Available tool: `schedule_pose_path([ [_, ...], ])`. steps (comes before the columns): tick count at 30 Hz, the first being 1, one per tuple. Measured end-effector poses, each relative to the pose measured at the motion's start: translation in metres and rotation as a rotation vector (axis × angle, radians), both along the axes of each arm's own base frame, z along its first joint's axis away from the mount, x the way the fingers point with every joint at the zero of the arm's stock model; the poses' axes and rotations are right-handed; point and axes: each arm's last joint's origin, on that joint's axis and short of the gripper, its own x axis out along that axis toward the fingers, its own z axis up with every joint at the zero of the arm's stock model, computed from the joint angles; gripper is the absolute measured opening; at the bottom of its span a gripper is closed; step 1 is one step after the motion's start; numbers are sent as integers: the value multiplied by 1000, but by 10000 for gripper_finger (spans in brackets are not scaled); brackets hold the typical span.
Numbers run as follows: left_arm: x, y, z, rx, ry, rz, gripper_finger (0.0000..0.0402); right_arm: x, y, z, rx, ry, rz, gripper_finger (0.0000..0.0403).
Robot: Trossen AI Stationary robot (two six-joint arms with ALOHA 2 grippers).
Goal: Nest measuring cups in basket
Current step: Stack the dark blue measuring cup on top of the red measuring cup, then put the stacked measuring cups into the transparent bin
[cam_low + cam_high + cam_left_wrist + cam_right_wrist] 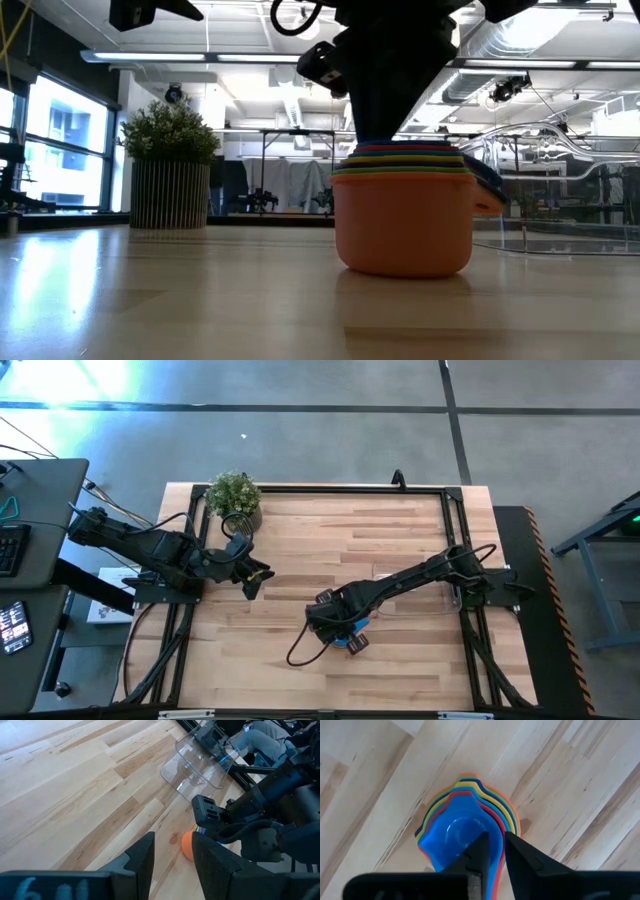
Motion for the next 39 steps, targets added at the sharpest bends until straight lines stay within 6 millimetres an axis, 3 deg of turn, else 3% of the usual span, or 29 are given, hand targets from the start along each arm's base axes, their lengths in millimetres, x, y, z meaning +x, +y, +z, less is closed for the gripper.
schedule_pose_path([
  [10,0,0,0,0,0,0,122,2,0,12,-13,-21,-11,66],
  [23,0,0,0,-13,-1,3,122,-3,-4,59,-7,17,-136,67],
  [39,-2,0,2,13,6,-56,122,-22,-28,119,2,81,-429,67],
])
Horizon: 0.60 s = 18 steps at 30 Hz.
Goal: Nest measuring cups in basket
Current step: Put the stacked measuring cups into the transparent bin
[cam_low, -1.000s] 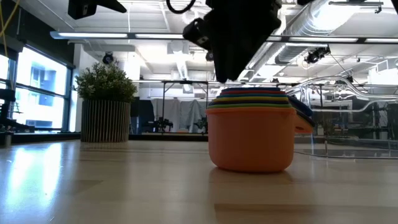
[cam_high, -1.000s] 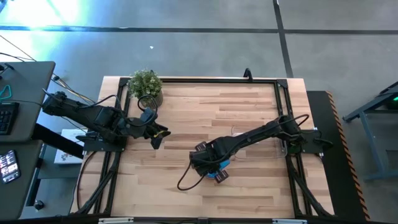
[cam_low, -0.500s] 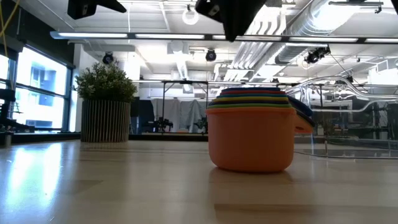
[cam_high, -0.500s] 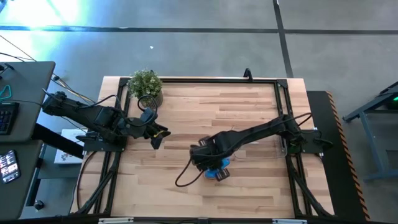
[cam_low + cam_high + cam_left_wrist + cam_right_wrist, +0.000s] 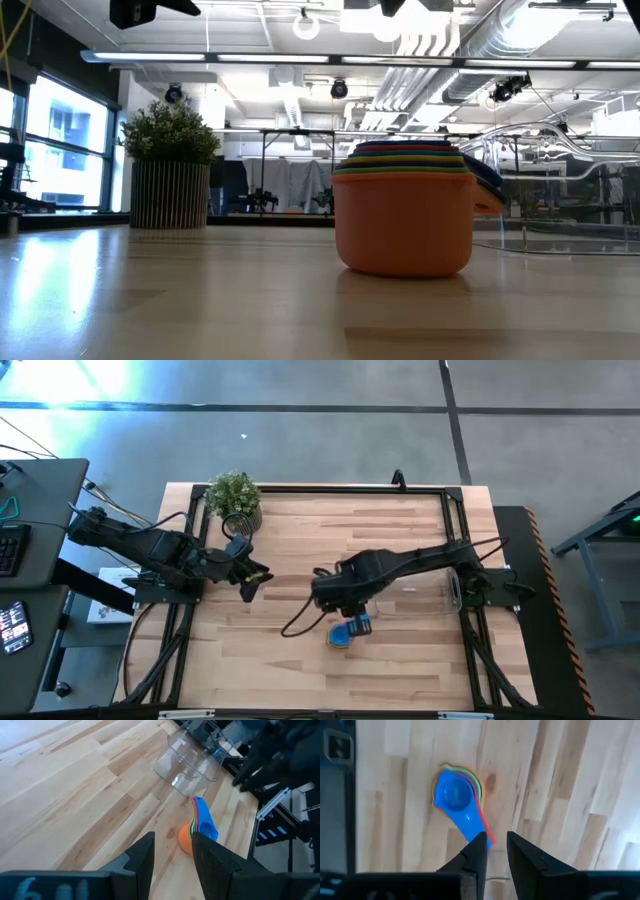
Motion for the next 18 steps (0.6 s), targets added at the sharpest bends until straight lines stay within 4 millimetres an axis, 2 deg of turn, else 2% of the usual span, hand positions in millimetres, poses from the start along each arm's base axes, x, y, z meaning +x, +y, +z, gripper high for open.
schedule_pose_path([
  [6,-2,1,2,19,-3,-18,122,-4,-1,28,49,-118,-63,67],
  [11,-5,0,3,29,2,-79,122,-15,-5,35,28,-107,-182,67],
  [18,-7,0,3,57,13,-131,122,-35,-13,62,-10,-208,-266,67],
])
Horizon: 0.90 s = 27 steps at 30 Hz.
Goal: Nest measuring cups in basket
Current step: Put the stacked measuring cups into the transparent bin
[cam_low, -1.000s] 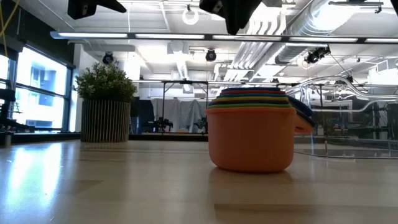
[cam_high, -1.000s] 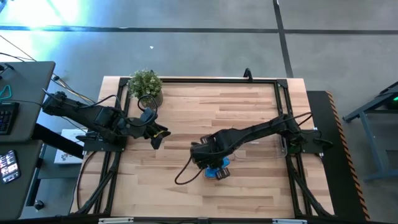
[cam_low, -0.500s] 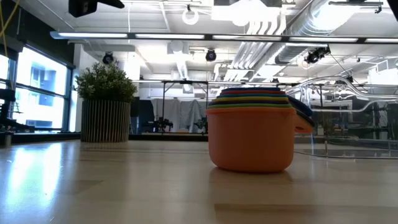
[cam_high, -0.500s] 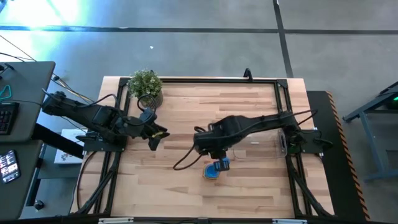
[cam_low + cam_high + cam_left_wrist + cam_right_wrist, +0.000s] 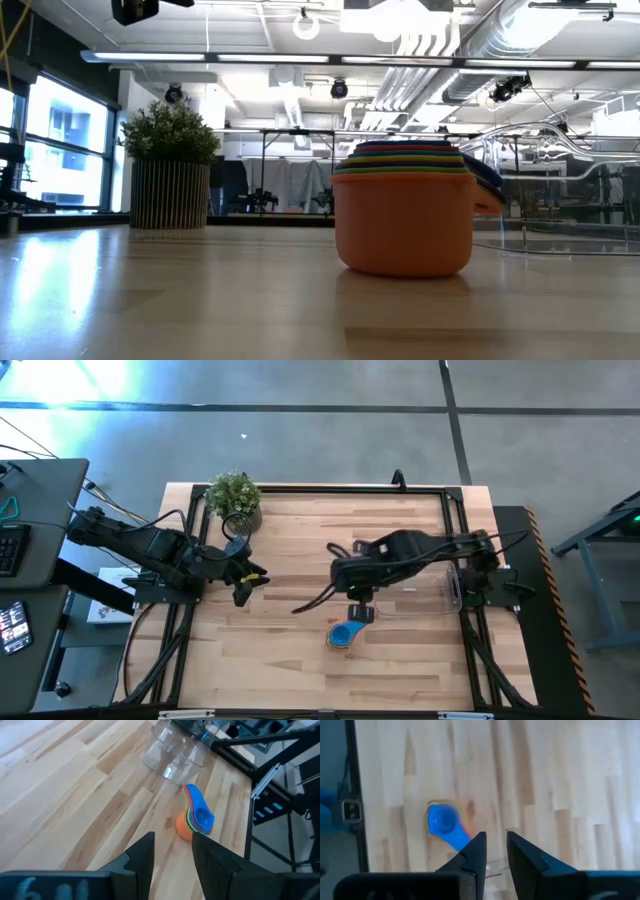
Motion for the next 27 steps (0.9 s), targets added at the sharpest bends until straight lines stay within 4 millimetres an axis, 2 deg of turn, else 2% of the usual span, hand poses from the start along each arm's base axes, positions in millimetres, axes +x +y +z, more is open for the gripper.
schedule_pose_path([
  [6,-2,1,-2,30,26,-19,122,-29,-9,32,-114,-134,-75,67],
  [13,-17,6,-8,80,145,-26,122,-50,-17,51,-160,-218,-142,67],
  [19,-42,14,-9,167,142,-103,122,-60,-21,36,-172,-160,-217,67],
  [27,-85,29,-27,203,-57,-149,122,-79,-26,10,-127,-98,-360,67],
])
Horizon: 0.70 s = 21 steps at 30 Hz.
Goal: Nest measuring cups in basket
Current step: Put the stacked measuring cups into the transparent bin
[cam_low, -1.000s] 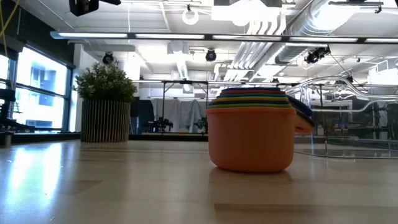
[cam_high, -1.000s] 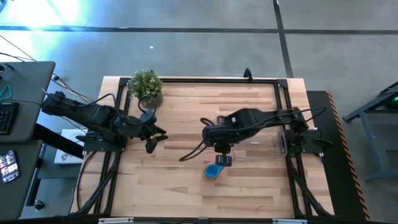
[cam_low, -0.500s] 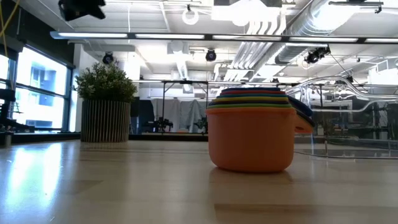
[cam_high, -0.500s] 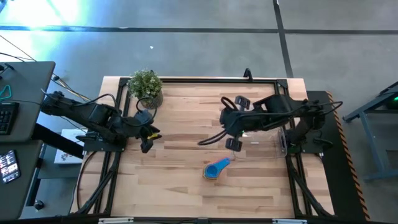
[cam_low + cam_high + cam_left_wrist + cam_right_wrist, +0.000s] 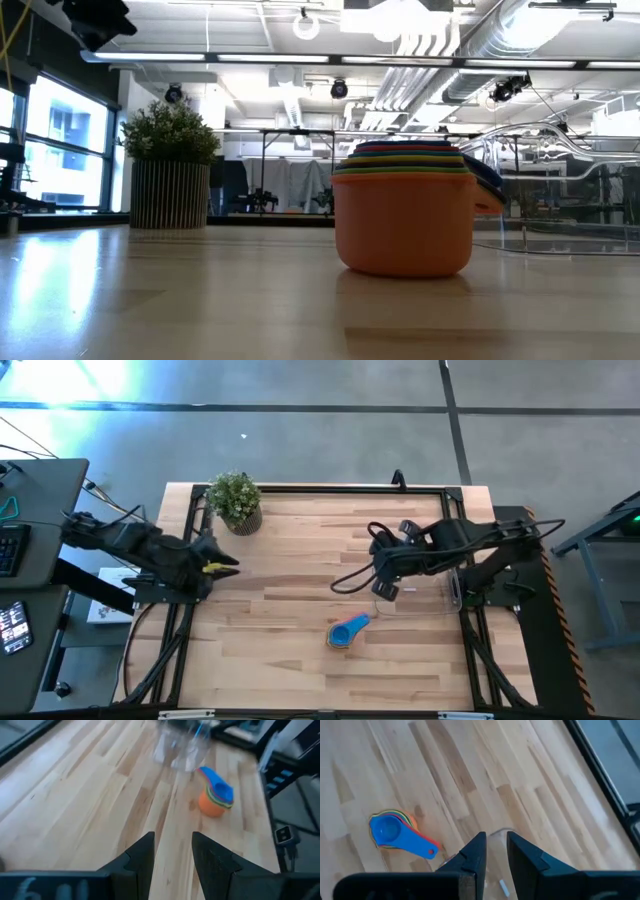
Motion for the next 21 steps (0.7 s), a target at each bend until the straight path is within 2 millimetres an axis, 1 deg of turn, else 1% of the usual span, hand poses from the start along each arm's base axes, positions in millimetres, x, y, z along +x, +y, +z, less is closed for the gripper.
schedule_pose_path([
  [4,-11,4,-15,15,-172,-36,122,-5,-1,-4,26,-24,-23,67],
  [8,-17,6,-34,39,-330,-65,122,-6,-1,-3,39,-56,-20,67],
  [12,-22,7,-52,41,-419,-75,122,-5,-1,-3,40,-58,-19,67],
  [16,-27,9,-65,20,-487,-76,122,-4,-1,-2,48,-75,-18,67],
  [21,-29,7,-81,-14,-575,-163,122,-3,-1,-2,45,-72,-13,67],
])
